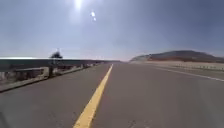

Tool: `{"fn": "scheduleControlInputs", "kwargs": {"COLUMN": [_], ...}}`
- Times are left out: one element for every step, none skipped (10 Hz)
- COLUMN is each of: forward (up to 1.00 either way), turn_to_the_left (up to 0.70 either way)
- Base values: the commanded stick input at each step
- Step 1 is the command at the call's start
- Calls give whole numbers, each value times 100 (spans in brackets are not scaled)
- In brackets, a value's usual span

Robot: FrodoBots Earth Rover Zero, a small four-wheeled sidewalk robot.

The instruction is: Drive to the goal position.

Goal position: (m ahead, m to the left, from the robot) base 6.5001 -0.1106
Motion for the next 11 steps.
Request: {"fn": "scheduleControlInputs", "kwargs": {"forward": [85,85,85,85,85,85,85,85,85,85,85], "turn_to_the_left": [0,0,0,0,0,0,0,0,0,0,0]}}
